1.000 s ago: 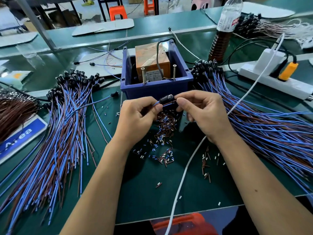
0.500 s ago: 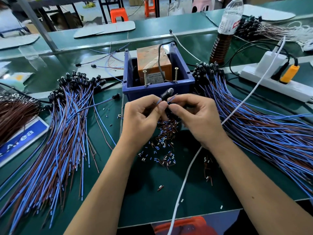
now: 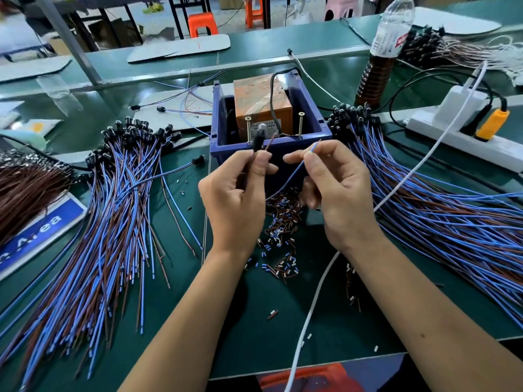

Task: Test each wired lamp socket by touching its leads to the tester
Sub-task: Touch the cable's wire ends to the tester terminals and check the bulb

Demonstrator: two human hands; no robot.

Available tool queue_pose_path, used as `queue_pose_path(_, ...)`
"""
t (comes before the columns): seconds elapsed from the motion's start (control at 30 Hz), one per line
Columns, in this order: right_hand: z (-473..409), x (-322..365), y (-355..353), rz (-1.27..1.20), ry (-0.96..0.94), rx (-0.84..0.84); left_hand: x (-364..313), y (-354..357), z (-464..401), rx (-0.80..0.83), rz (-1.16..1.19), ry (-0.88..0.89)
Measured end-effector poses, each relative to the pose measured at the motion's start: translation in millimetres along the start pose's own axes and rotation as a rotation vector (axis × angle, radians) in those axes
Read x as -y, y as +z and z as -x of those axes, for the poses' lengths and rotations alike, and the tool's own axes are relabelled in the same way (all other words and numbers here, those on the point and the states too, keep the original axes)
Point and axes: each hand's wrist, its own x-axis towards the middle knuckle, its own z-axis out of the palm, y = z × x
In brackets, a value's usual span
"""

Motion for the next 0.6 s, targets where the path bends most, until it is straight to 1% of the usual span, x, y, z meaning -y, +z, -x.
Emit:
queue_pose_path(0.07, 0, 0, -1, 0.107, -0.043, -0.04, -1, 0, 0, -0.071, 0.0, 0.011)
queue_pose_path(0.17, 2, -1, 0, 0.283, -0.145, -0.153, -1, -1, -2, -0.148, 0.02, -0.012)
queue_pose_path(0.33, -4, -2, 5, 0.5, -0.349, -0.331, 3, 1, -6, -0.258, 0.069, -0.144)
queue_pose_path(0.5, -17, -7, 10, 0.676, -0.452, -0.37, 2, 2, -7, -0.256, 0.092, -0.178)
queue_pose_path(0.6, -17, -8, 11, 0.71, -0.484, -0.362, 1, 3, -6, -0.254, 0.101, -0.19)
